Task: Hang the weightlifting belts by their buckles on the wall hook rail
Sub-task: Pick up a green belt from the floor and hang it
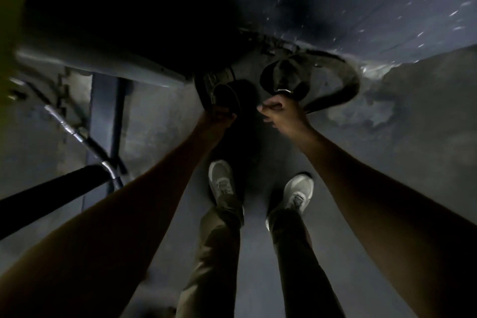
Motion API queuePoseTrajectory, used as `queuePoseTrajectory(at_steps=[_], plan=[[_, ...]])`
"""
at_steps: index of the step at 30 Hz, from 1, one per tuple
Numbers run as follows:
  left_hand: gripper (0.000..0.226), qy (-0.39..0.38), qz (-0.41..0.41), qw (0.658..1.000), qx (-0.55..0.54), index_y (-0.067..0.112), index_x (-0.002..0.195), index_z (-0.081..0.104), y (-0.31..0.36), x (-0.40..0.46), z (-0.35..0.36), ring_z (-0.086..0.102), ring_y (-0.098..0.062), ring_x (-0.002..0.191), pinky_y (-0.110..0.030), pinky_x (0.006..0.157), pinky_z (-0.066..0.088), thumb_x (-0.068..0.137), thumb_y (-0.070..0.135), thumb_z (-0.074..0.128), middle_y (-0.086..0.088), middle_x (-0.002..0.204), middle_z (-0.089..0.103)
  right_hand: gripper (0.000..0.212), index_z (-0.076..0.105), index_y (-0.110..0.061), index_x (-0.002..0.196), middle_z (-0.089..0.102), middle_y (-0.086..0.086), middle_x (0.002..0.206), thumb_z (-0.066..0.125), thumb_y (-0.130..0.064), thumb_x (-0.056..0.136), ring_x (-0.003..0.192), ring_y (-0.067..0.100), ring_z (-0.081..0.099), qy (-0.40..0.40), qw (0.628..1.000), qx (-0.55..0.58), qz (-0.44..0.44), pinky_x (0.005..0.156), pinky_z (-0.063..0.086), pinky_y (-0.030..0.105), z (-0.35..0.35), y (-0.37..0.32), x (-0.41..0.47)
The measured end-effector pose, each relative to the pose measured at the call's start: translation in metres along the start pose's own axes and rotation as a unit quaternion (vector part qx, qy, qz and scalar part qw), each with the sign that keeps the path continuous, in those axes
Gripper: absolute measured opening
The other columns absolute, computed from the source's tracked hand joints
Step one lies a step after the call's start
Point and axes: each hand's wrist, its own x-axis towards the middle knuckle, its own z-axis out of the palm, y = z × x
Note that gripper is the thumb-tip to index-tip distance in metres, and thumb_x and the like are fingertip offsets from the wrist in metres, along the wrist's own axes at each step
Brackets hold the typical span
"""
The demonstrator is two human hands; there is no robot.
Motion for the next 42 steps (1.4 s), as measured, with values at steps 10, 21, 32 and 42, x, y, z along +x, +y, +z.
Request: queuePoseTrajectory(at_steps=[10,21,32,42], plan=[[0.015,0.002,-0.057,0.993,-0.108,0.000,0.112,0.064,-0.074,0.180,0.020,0.058,-0.017,0.072,-0.021,0.062,0.051,0.102,0.003,0.053,-0.011,0.090,0.063,0.059,0.057,-0.004,0.139,0.069,0.019,0.132,0.081,-0.023,0.089,0.124,0.033,0.064,-0.033,0.984,-0.172,-0.039,0.101,0.049,0.034,0.093,0.090,0.167],[0.066,-0.070,-0.148,0.929,-0.331,0.014,0.151,0.044,-0.068,0.213,0.030,0.052,-0.033,0.134,-0.046,0.113,0.041,0.104,0.059,0.034,-0.012,0.148,0.054,0.040,0.067,-0.002,0.127,0.069,0.022,0.127,0.048,-0.032,0.109,0.120,0.040,0.066,-0.004,0.928,-0.362,-0.094,0.097,0.050,0.039,0.109,0.111,0.122],[0.037,-0.020,-0.146,0.952,-0.269,0.005,0.142,0.053,0.031,0.096,0.066,0.058,-0.036,0.131,-0.045,0.088,0.052,0.109,0.018,0.045,-0.016,0.148,0.057,0.065,0.045,-0.013,0.153,0.053,0.019,0.141,0.067,-0.031,0.095,0.105,0.037,0.067,0.159,0.942,-0.273,-0.111,0.080,0.057,0.040,0.026,0.067,-0.019],[0.019,-0.074,0.065,0.990,-0.099,0.017,0.123,0.056,0.087,-0.077,0.039,0.060,-0.018,0.067,-0.022,0.045,0.050,0.104,0.016,0.055,-0.001,0.089,0.061,0.044,0.062,-0.011,0.130,0.066,0.012,0.124,0.066,-0.042,0.099,0.114,0.025,0.065,0.188,0.974,0.011,-0.130,0.093,0.052,0.032,-0.089,-0.050,-0.111]])
